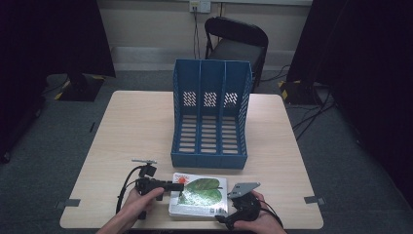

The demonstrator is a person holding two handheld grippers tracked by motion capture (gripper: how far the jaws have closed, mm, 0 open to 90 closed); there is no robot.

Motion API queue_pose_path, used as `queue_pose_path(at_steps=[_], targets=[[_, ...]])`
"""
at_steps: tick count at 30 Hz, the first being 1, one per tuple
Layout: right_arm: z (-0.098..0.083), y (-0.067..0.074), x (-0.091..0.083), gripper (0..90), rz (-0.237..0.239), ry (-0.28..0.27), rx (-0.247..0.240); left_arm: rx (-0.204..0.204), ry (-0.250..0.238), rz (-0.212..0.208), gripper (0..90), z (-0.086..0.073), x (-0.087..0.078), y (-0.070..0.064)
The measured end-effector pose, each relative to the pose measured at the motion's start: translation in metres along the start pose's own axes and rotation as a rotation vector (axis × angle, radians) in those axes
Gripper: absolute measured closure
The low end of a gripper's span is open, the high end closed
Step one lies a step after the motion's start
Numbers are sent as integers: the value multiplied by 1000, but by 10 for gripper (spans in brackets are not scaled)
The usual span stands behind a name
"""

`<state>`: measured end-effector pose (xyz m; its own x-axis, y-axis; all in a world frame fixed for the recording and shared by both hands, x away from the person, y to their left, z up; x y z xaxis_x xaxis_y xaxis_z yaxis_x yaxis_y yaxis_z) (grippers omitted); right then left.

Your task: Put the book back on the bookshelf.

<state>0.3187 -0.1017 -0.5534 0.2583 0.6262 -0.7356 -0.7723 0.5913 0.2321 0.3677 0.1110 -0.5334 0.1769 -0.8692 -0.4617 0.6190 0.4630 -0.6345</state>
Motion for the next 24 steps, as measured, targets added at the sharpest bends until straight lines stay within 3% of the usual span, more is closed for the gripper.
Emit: queue_pose_path(at_steps=[1, 2, 11, 17, 24], targets=[[0, 0, 0, 93, 0, 0, 0, 35, 22, 21, 476, -1, 3, -1], [0, 0, 0, 94, 1, 0, 0, 41, 39, 9, 461, -3, 5, -3], [1, -1, 0, 96, 5, 0, 3, 49, 56, 19, 445, -4, 7, -2], [3, -1, 1, 103, 16, -2, 9, 53, 82, -25, 452, -6, 11, -9], [5, -1, 2, 106, 26, -5, 14, 81, 103, -25, 473, -8, 14, -10]])
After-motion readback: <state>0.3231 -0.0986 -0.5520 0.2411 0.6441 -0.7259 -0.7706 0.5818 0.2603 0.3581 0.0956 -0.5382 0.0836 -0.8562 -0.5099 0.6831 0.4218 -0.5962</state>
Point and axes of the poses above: each handheld gripper's, and its own axes: x roughly forward along the jaws, z roughly out of its top, y roughly to its left, the point moved 8 cm from there along x, roughly forward along the jaws, and after that the axes turned 8 degrees about x, right-handed, at the moved point
